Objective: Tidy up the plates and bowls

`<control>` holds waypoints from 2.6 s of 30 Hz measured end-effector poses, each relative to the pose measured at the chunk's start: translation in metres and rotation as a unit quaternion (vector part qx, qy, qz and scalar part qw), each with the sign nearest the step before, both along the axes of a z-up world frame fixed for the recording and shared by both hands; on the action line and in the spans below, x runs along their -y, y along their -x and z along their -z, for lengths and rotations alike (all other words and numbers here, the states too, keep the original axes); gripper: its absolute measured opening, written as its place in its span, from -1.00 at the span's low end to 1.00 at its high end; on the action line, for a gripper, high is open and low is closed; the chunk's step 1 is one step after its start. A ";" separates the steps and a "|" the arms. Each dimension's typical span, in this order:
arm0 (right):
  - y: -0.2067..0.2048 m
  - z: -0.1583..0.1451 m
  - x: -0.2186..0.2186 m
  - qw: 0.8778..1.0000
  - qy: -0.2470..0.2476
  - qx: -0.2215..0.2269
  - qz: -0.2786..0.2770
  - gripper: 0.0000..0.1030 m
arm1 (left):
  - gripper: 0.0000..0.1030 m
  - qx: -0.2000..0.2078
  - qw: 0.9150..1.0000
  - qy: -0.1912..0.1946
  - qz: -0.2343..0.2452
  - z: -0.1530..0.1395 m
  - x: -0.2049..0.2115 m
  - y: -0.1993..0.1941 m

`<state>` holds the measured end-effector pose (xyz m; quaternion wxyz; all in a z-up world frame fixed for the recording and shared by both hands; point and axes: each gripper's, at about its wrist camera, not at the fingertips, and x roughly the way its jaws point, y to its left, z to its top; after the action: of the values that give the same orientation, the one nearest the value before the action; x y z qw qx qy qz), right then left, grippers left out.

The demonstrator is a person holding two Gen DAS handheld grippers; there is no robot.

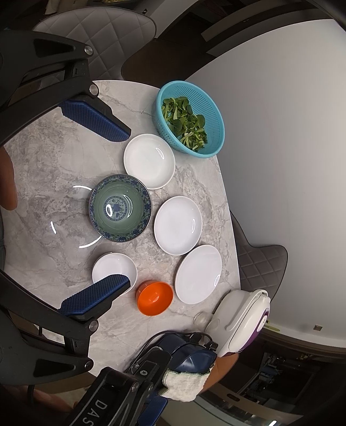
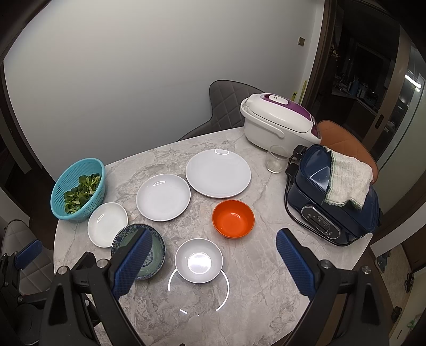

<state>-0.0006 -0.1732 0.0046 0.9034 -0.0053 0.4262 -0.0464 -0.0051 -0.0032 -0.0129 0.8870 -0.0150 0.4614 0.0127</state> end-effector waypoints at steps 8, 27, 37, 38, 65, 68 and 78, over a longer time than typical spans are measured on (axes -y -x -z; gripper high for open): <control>0.001 0.001 0.001 1.000 0.000 0.000 0.000 0.87 | 0.96 0.000 1.000 0.000 0.000 0.000 0.000 0.000; -0.002 0.002 -0.005 1.000 0.000 -0.001 0.001 0.87 | 0.96 -0.002 1.000 -0.003 0.000 0.002 0.004 0.003; 0.004 0.016 0.014 1.000 -0.002 -0.005 -0.005 0.87 | 0.96 -0.009 0.998 0.042 0.052 0.036 0.017 0.005; 0.001 0.019 0.020 1.000 -0.006 -0.004 -0.009 0.87 | 0.96 -0.026 0.996 0.059 0.066 0.044 0.019 0.000; -0.291 0.219 0.190 0.963 -0.231 -0.141 -0.009 0.21 | 0.71 -0.172 0.955 0.140 0.196 0.205 0.056 -0.431; -0.303 0.237 0.193 0.956 -0.246 -0.157 -0.012 0.20 | 0.62 -0.201 0.940 0.154 0.228 0.230 0.067 -0.461; -0.320 0.271 0.204 0.952 -0.254 -0.166 -0.021 0.20 | 0.25 -0.238 0.913 0.184 0.277 0.286 0.082 -0.491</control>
<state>0.3199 -0.3774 -0.2662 0.7919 0.2081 0.5679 0.0842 0.4863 -0.0853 -0.2986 0.7005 -0.0461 0.6383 -0.3157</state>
